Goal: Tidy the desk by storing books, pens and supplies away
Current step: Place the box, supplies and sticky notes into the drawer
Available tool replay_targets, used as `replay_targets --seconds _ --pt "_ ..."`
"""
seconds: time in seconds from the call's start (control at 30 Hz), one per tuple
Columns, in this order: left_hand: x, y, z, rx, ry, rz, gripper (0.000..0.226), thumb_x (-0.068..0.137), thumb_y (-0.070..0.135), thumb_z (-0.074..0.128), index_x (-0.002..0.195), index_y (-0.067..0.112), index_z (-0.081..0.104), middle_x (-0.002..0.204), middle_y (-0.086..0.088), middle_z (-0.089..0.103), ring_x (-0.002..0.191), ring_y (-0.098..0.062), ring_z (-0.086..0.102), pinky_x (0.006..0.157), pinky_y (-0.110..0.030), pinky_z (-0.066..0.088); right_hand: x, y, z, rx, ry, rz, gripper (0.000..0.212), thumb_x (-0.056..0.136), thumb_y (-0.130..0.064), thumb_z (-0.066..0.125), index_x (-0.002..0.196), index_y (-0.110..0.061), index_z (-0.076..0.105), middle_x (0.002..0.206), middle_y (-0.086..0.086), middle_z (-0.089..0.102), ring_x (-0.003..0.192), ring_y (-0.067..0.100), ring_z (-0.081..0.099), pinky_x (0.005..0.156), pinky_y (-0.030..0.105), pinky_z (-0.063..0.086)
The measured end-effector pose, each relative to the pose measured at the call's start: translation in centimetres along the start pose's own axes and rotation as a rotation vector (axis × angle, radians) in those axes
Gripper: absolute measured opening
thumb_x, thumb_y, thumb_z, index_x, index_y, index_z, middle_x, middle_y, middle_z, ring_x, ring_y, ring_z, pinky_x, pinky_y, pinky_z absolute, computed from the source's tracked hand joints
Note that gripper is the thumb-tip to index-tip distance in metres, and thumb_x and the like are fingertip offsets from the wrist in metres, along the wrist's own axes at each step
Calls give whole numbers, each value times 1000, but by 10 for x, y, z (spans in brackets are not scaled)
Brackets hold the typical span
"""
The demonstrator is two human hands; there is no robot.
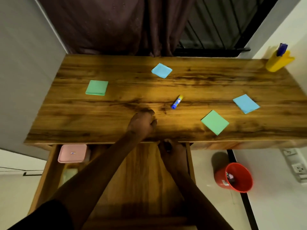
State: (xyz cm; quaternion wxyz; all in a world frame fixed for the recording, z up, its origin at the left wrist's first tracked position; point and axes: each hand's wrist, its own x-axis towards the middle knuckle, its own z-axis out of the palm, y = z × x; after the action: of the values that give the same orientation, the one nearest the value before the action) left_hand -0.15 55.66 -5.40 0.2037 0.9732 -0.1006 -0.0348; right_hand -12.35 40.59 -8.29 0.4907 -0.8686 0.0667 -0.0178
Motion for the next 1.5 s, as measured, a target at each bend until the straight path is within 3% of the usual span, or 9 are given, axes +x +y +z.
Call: replay_targets --seconds 0.13,0.4,0.7,0.87,0.93,1.1,1.23,1.37,1.5 --pt "38 34 21 -39 11 40 38 94 36 59 124 14 66 126 -9 66 120 -29 60 101 -35 47 12 18 -29 70 40 75 19 102 -36 61 119 -29 66 117 -17 71 111 7 67 101 32 54" --pt "98 82 58 -44 83 71 27 92 25 59 114 11 66 114 -11 66 105 -32 63 88 -40 53 24 40 -69 42 87 1 13 102 -25 63 112 -18 68 102 -8 76 96 4 71 86 36 63" --pt "113 69 66 -152 104 -71 24 84 15 70 107 17 74 102 -7 74 95 -28 69 75 -32 51 24 44 -74 32 70 -21 9 101 -23 64 108 -20 69 100 -12 75 91 -9 66 84 11 54" --pt "44 43 31 -333 141 -152 22 80 18 69 100 20 79 100 1 78 96 -18 72 72 -21 42 32 25 -54 40 18 -5 10 100 -25 65 108 -24 72 110 -10 76 104 4 69 97 28 57" --pt "6 29 16 -399 162 -164 12 77 18 74 88 21 78 87 1 78 84 -16 73 69 -27 50 32 10 -39 24 -2 49 18 99 -37 65 111 -26 73 109 -8 77 103 8 70 96 34 56" --pt "-96 -21 -4 -594 142 -255 17 77 26 86 93 26 80 83 15 77 82 4 72 73 -28 59 19 -25 23 45 -122 175 38 91 -55 65 115 -26 73 101 0 78 93 17 75 86 37 59" --pt "-172 -63 -4 -642 154 -359 31 76 14 85 94 38 77 88 15 77 81 -1 73 70 -36 62 -13 -45 82 21 -341 181 23 90 -43 72 102 -24 75 96 -3 77 89 14 74 78 37 62" --pt "-231 -109 3 -553 65 -500 12 79 26 84 90 31 80 84 15 77 76 3 72 70 -35 61 -50 -51 133 128 -543 320 8 89 -31 78 87 -28 71 86 -1 76 78 15 76 74 46 65" --pt "-266 -138 10 -511 -50 -582 11 76 23 87 81 30 78 79 13 75 72 6 69 62 -21 54 -78 -47 168 61 -634 446 12 86 -19 82 96 -13 78 79 0 74 69 13 75 68 32 65"
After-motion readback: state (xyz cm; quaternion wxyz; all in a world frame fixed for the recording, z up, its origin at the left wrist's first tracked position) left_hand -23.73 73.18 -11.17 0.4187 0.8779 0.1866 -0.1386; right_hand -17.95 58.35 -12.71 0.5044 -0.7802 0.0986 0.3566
